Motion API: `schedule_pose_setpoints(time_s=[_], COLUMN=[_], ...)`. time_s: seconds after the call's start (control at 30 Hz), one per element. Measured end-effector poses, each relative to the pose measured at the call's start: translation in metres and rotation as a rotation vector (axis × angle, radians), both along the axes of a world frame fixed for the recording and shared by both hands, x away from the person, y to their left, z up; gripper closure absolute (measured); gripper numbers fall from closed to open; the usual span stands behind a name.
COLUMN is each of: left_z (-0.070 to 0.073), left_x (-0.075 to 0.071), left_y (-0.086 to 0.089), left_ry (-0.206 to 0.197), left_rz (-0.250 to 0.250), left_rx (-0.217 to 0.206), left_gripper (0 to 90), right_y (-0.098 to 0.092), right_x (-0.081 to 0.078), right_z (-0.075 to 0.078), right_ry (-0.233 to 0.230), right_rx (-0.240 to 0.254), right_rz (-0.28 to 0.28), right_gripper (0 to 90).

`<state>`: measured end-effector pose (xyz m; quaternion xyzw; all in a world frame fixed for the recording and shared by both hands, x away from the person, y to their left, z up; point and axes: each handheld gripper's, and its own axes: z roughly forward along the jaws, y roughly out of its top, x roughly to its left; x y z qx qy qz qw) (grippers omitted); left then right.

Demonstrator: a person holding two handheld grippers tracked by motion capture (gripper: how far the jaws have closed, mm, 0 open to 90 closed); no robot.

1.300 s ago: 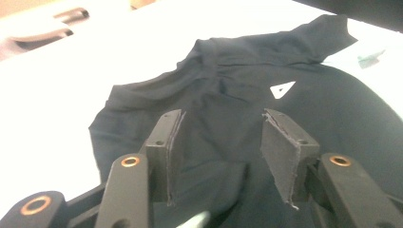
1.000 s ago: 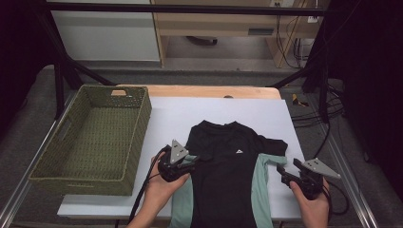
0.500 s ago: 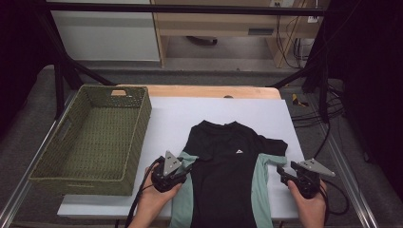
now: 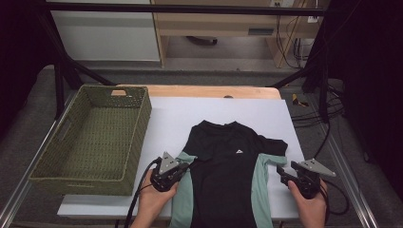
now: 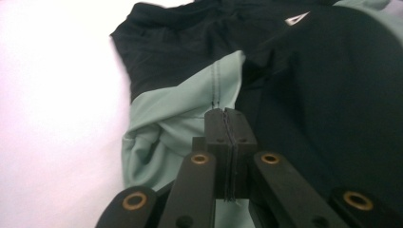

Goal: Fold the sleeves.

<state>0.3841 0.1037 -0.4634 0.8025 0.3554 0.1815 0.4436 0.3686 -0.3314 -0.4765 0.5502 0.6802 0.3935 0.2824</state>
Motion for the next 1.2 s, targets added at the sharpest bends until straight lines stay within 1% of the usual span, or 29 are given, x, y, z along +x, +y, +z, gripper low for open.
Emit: schedule_pose_setpoints(time_s=[0.07,0.13,0.17,0.3,0.37,0.43,0.5,0.53,0.6,0.63,0.7,0.73,0.77,0.8,0.87,0.93,1.0,1.07,1.13,1.2], left_z=[0.001,0.0,0.0,-0.001,-0.001,-0.001,0.0,0.0,0.001,0.002,0.003,0.004,0.006,0.007,0.009,0.013,0.016,0.017,0.017,0.017], left_x=[-0.004,-0.007,-0.008,-0.009,-0.01,-0.01,-0.009,-0.009,-0.009,-0.009,-0.01,-0.01,-0.01,-0.01,-0.01,-0.01,-0.009,-0.008,-0.005,-0.004], left_y=[-0.004,-0.008,-0.009,-0.009,-0.009,-0.009,-0.008,-0.007,-0.007,-0.006,-0.006,-0.006,-0.005,-0.005,-0.002,0.002,0.007,0.012,0.016,0.018], left_ry=[-0.002,-0.01,-0.006,-0.002,-0.002,-0.004,-0.005,-0.009,-0.019,-0.021,-0.032,-0.037,-0.044,-0.05,-0.062,-0.077,-0.102,-0.118,-0.117,-0.119], left_rz=[-0.014,-0.025,-0.028,-0.031,-0.034,-0.036,-0.034,-0.03,-0.026,-0.025,-0.017,-0.014,-0.01,-0.007,0.002,0.019,0.044,0.067,0.084,0.1], left_rx=[0.008,0.031,0.035,0.035,0.034,0.038,0.03,0.021,0.017,0.016,0.011,0.01,0.009,0.006,0.001,-0.005,0.004,0.006,-0.005,-0.003], left_gripper=[89.5,89.4,89.4,89.4,89.4,89.3,88.4,86.6,81.0,79.7,75.4,73.2,71.0,68.8,65.9,61.2,55.6,51.0,46.4,42.2], right_y=[0.0,-0.001,-0.001,-0.003,-0.003,-0.003,-0.001,0.001,0.003,0.003,0.004,0.005,0.005,0.005,0.005,0.007,0.009,0.011,0.011,0.008], right_x=[0.0,0.0,0.0,0.004,0.007,0.01,0.015,0.019,0.025,0.027,0.027,0.026,0.024,0.022,0.018,0.014,0.007,0.001,0.001,0.003], right_z=[0.0,0.0,0.0,-0.002,-0.002,-0.003,-0.005,-0.006,-0.008,-0.008,-0.008,-0.008,-0.008,-0.007,-0.007,-0.006,-0.004,-0.003,-0.004,-0.005], right_ry=[-0.001,-0.001,0.001,0.009,0.011,0.016,0.031,0.041,0.063,0.074,0.079,0.082,0.084,0.086,0.093,0.097,0.097,0.1,0.106,0.104], right_rx=[0.001,0.003,0.005,0.004,0.011,0.012,0.007,0.005,-0.002,-0.007,-0.017,-0.019,-0.028,-0.032,-0.028,-0.025,-0.022,-0.029,-0.039,-0.017], right_rz=[0.0,-0.001,0.0,-0.004,-0.01,-0.001,0.014,0.016,0.019,0.017,0.022,0.019,0.021,0.024,0.026,0.026,0.021,0.024,0.027,0.025], right_gripper=[38.0,37.3,37.2,36.4,35.4,33.9,33.2,33.9,38.3,42.5,55.1,63.5,68.5,72.9,77.7,80.6,81.4,81.2,77.2,69.4])
